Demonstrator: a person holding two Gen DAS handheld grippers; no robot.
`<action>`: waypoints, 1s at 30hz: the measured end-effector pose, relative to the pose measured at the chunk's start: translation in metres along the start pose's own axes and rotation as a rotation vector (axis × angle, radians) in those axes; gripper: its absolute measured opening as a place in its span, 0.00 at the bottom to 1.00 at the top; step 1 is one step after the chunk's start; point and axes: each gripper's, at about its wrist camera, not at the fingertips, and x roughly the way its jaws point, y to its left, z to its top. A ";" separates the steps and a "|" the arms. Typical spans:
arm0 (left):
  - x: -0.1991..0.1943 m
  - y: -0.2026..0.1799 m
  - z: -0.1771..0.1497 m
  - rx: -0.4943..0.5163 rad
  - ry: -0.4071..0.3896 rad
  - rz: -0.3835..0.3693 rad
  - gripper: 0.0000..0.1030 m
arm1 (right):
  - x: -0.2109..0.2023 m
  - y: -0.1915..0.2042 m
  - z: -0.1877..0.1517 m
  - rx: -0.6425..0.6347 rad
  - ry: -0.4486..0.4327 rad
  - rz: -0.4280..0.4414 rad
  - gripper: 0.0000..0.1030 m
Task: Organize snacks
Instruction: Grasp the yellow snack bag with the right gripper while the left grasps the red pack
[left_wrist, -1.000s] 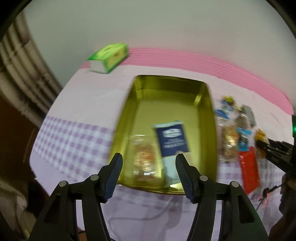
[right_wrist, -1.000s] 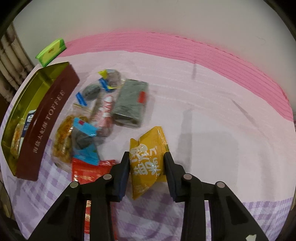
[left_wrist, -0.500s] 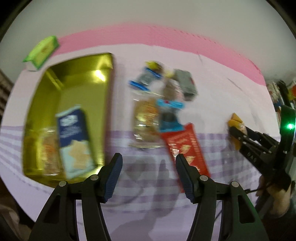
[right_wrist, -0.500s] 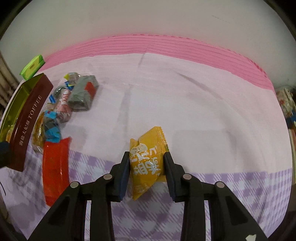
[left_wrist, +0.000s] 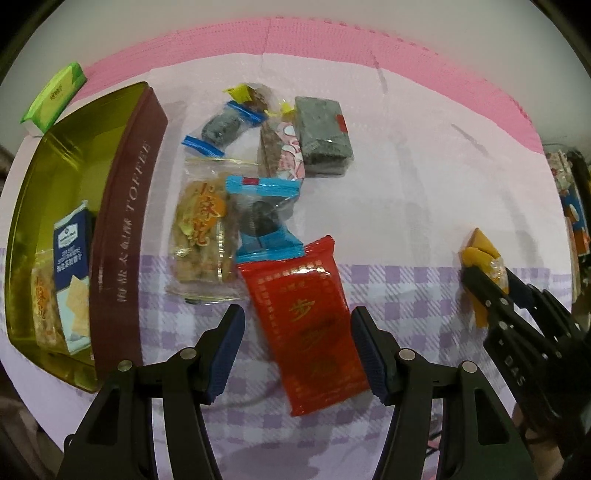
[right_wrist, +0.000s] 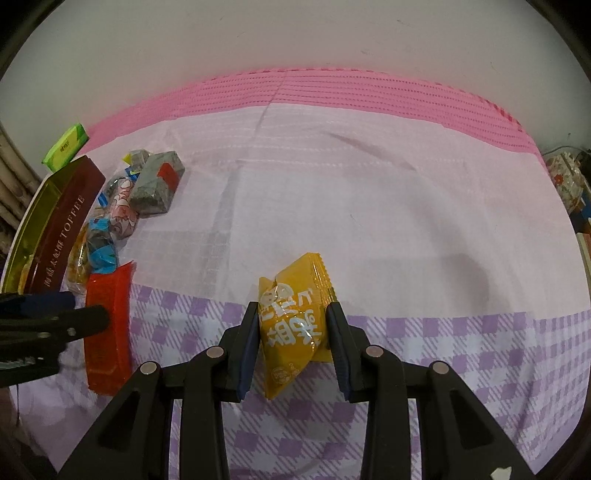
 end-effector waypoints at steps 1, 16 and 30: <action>0.002 0.000 0.000 -0.001 0.001 0.006 0.59 | 0.000 -0.001 0.000 0.003 0.000 0.004 0.32; 0.027 -0.027 -0.010 0.106 -0.021 0.054 0.57 | 0.001 -0.005 -0.001 0.010 -0.003 0.024 0.33; 0.020 -0.024 -0.032 0.158 -0.028 0.041 0.45 | 0.002 -0.003 -0.001 0.000 -0.004 0.013 0.33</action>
